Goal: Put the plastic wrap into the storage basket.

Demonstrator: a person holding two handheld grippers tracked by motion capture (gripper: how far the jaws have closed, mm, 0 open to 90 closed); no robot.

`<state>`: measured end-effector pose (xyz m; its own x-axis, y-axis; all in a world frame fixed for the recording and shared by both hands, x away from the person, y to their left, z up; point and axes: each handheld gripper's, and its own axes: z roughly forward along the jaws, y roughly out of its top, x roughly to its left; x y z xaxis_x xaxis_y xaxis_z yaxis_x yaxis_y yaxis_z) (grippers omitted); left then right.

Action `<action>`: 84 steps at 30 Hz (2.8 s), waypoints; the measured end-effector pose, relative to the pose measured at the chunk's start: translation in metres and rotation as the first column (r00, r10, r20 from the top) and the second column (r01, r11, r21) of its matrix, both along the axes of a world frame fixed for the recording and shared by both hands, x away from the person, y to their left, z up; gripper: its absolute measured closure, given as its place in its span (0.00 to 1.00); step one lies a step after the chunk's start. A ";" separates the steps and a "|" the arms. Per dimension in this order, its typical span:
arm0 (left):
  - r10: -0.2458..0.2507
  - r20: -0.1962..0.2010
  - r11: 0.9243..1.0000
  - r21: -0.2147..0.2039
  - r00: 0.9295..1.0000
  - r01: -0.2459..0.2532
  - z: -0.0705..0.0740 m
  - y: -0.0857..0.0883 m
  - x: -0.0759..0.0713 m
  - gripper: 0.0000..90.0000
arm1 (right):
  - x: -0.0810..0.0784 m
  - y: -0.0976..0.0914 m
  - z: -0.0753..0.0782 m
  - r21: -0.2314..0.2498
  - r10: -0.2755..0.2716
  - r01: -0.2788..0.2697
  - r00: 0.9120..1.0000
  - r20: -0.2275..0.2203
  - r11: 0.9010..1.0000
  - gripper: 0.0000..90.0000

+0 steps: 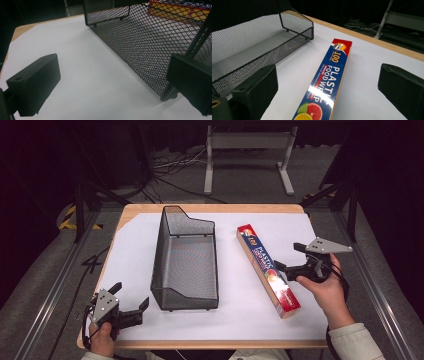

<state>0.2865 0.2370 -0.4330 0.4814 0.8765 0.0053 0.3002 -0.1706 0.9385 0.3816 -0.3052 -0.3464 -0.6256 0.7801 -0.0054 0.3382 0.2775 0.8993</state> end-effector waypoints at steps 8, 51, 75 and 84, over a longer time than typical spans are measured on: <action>-0.011 0.012 1.000 -0.021 1.000 0.012 0.001 0.002 -0.001 0.00 | 0.018 0.016 -0.012 -0.022 0.028 -0.032 0.986 -0.166 0.999 0.02; 0.007 0.007 1.000 0.019 1.000 -0.007 0.000 -0.001 -0.002 0.00 | 0.071 0.062 -0.066 -0.372 -0.221 0.016 0.829 -0.514 0.928 0.30; 0.014 0.006 1.000 0.016 1.000 -0.015 -0.001 0.000 -0.001 0.00 | 0.077 0.070 -0.056 -0.444 -0.388 0.113 0.701 -0.598 0.889 0.45; 0.016 0.006 1.000 0.019 1.000 -0.017 -0.001 0.000 -0.001 0.00 | 0.071 0.068 -0.040 -0.386 -0.409 0.188 0.649 -0.641 0.903 0.45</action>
<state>0.2859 0.2370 -0.4338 0.4667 0.8841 0.0248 0.2979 -0.1835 0.9368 0.4526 -0.2367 -0.3864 -0.2636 0.9598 0.0960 0.9345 0.2294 0.2723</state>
